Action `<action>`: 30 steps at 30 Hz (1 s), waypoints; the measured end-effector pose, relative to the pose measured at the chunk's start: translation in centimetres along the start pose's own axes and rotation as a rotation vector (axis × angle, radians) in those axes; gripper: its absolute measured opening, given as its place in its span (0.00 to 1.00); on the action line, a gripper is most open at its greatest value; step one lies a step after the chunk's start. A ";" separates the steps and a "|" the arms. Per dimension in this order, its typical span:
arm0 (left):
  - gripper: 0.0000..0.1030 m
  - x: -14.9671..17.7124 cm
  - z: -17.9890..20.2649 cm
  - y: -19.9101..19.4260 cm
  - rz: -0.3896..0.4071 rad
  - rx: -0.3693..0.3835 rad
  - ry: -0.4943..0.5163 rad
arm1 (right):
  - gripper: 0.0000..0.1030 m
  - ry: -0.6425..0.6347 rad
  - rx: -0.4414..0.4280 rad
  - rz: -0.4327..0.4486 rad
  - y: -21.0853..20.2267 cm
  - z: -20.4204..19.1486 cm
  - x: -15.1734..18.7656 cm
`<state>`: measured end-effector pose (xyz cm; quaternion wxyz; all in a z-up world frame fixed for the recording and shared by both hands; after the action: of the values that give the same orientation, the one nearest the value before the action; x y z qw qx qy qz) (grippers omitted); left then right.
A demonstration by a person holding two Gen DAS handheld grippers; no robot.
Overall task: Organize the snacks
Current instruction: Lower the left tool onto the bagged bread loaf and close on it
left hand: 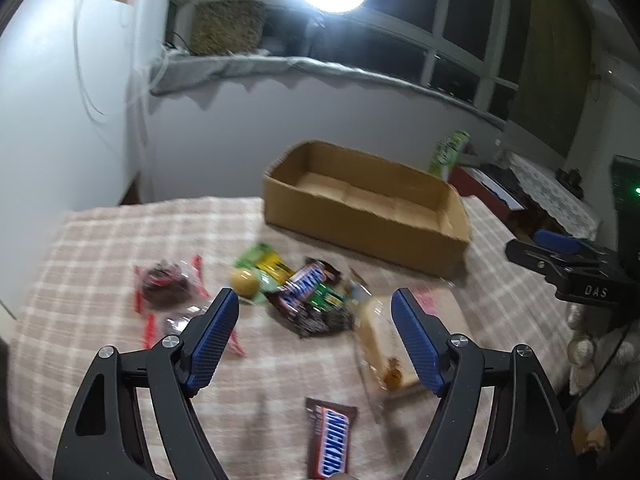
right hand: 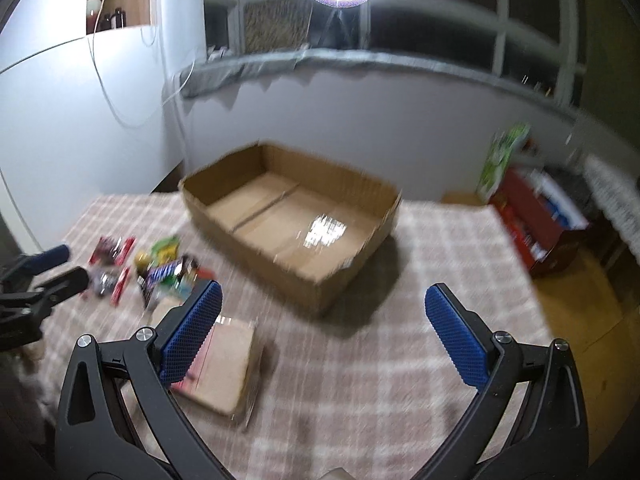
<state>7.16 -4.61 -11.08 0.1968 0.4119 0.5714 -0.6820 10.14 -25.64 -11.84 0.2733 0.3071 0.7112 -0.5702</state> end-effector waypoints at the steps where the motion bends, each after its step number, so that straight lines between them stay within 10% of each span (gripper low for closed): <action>1: 0.73 0.1 0.4 0.1 -0.006 0.019 0.000 | 1.00 0.012 -0.020 -0.027 0.3 0.0 0.3; 16: 0.39 2.8 4.6 3.1 -0.139 0.248 -0.045 | 0.65 0.116 -0.300 -0.399 4.8 -2.3 7.3; 30: 0.32 3.9 5.1 4.4 -0.182 0.269 -0.031 | 0.49 0.096 -0.349 -0.477 5.6 -4.2 8.7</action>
<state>6.40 -9.81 -16.76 0.0861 0.3703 0.5069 -0.7736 8.38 -19.49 -21.04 0.1464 0.1065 0.8626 -0.4724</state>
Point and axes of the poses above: each gripper's, at about its wrist camera, not at the fingertips, and y roughly the way its jaws point, z to its right, x to its underside, the point moved 9 cm from there along y, roughly the way its jaws point, and after that the axes turned 12 degrees about y, right-handed, at the moved point
